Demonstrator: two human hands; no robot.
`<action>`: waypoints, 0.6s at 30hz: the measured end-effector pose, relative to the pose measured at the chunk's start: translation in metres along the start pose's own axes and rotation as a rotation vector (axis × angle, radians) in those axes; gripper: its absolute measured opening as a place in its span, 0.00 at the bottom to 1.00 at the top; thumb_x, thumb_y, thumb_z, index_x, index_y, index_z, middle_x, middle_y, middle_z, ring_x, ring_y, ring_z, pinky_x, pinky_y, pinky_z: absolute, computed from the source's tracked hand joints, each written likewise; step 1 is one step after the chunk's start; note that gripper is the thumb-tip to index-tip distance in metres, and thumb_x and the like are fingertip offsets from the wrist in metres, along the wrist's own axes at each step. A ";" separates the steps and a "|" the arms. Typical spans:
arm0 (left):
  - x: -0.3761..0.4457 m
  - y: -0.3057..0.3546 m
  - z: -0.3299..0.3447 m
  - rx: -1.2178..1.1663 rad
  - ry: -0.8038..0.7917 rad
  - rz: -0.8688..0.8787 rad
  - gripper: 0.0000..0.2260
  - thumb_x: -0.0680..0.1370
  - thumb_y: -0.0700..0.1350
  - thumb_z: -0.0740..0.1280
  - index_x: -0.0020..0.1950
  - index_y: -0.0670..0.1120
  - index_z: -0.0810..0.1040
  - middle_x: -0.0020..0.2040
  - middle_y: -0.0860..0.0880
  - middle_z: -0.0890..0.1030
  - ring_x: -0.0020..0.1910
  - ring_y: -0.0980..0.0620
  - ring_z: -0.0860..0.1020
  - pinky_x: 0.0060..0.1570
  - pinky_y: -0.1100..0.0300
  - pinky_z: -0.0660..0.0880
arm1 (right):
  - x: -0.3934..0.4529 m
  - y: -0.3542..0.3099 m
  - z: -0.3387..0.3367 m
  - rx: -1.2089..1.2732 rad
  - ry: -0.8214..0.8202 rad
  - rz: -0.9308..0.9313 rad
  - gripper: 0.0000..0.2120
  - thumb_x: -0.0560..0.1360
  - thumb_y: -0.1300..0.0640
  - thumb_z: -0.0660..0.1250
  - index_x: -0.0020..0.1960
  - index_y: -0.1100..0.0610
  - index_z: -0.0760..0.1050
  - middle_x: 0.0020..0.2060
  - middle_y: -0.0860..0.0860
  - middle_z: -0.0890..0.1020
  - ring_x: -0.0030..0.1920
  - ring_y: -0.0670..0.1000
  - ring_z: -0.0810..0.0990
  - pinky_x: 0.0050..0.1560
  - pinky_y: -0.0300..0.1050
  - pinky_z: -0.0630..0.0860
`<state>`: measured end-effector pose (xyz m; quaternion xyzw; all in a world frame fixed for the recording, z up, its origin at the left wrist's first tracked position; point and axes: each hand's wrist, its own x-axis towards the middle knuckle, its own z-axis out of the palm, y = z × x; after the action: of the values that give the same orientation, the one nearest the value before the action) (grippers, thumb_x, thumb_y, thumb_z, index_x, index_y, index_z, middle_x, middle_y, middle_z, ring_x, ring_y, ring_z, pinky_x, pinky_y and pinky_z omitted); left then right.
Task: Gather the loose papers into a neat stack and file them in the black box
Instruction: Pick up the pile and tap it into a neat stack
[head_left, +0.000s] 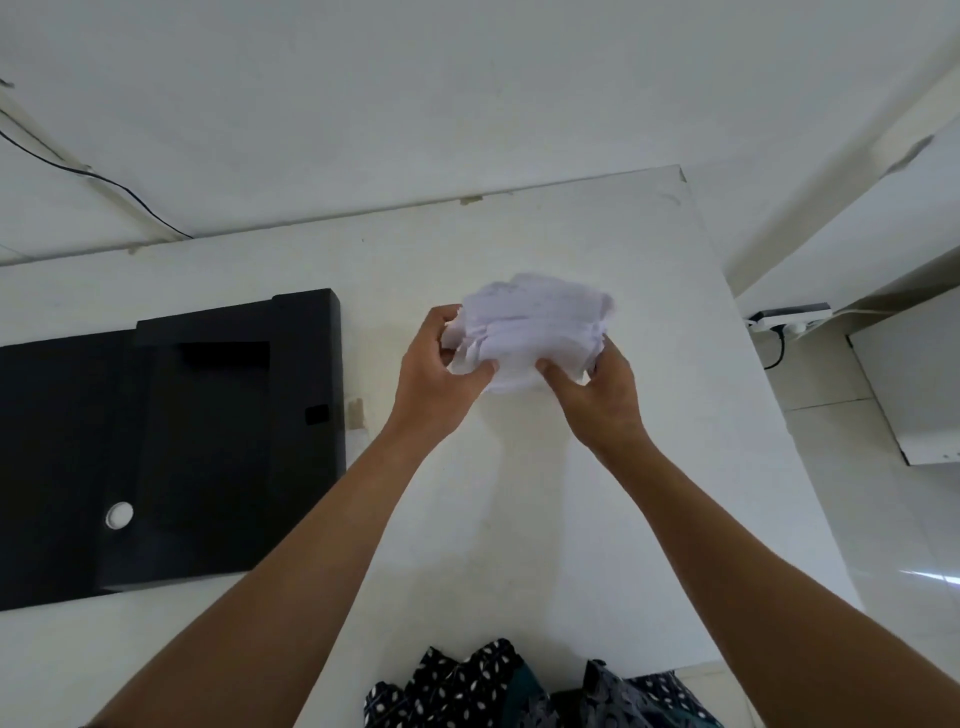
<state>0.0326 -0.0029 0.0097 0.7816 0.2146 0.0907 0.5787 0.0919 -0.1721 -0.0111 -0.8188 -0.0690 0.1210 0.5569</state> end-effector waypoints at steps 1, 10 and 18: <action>0.000 0.001 0.001 0.011 0.024 0.019 0.15 0.74 0.45 0.76 0.57 0.49 0.76 0.50 0.52 0.83 0.48 0.49 0.82 0.50 0.48 0.81 | 0.001 -0.003 0.000 -0.006 0.012 -0.028 0.09 0.76 0.58 0.73 0.54 0.56 0.77 0.47 0.45 0.83 0.46 0.41 0.81 0.48 0.42 0.74; -0.003 -0.003 0.010 -0.001 0.049 0.012 0.27 0.75 0.48 0.76 0.70 0.49 0.70 0.57 0.60 0.80 0.56 0.58 0.81 0.58 0.51 0.81 | -0.004 -0.003 0.001 0.002 0.029 -0.052 0.09 0.77 0.58 0.72 0.55 0.56 0.76 0.43 0.40 0.80 0.42 0.34 0.78 0.42 0.28 0.71; -0.014 0.023 0.021 -0.186 0.077 0.074 0.34 0.75 0.60 0.67 0.77 0.52 0.61 0.63 0.62 0.76 0.65 0.57 0.77 0.62 0.58 0.78 | -0.012 -0.021 0.006 0.193 0.111 -0.122 0.28 0.74 0.56 0.77 0.68 0.59 0.67 0.58 0.47 0.79 0.58 0.43 0.81 0.54 0.37 0.78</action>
<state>0.0339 -0.0328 0.0258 0.7277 0.1983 0.1618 0.6364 0.0797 -0.1624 0.0076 -0.7610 -0.0759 0.0473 0.6425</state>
